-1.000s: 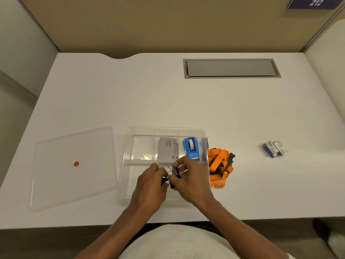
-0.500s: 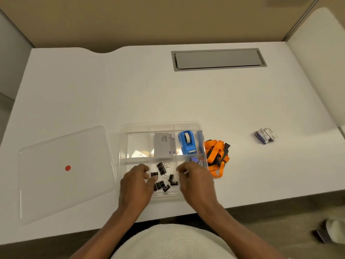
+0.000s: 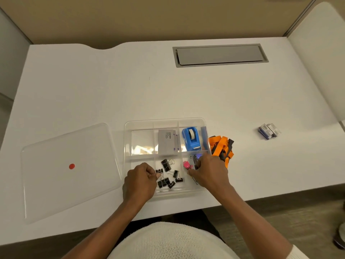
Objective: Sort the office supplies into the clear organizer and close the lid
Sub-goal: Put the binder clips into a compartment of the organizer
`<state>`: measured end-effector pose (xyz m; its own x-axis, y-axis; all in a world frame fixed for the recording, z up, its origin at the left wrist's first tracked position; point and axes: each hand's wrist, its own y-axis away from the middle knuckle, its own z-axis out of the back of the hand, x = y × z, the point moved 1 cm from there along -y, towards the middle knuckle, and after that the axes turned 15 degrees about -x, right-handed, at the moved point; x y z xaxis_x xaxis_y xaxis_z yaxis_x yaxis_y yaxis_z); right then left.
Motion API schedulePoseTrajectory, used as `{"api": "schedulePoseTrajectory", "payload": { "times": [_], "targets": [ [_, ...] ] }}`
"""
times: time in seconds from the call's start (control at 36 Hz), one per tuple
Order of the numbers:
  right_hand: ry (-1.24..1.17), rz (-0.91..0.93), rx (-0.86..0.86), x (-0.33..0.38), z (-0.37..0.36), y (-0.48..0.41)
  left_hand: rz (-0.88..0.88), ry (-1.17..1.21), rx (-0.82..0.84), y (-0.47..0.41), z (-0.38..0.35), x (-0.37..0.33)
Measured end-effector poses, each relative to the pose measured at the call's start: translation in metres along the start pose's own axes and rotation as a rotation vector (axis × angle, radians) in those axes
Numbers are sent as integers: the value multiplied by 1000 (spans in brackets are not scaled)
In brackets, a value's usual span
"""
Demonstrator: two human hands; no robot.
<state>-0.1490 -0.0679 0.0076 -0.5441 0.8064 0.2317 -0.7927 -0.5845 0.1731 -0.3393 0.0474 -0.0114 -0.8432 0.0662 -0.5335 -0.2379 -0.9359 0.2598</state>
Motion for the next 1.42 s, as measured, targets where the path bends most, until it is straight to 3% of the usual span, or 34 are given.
{"api": "schedulePoseTrajectory", "payload": {
  "times": [0.31, 0.42, 0.64, 0.78, 1.08, 1.42],
  "targets": [
    [-114, -88, 131, -15, 19, -11, 63, 76, 84, -8, 4, 4],
    [-136, -26, 191, -25, 26, -10, 68, 102, 93, -7, 4, 5],
    [200, 224, 80, 0, 7, -1, 75, 101, 113, -9, 6, 1],
    [357, 264, 16, 15, -14, 1, 79, 99, 120, -10, 6, 0],
    [132, 13, -67, 6, -9, -2, 99, 106, 108, -8, 5, 0],
    [59, 101, 200, 11, -13, 1, 104, 96, 118, -11, 4, -1]
  ]
}}
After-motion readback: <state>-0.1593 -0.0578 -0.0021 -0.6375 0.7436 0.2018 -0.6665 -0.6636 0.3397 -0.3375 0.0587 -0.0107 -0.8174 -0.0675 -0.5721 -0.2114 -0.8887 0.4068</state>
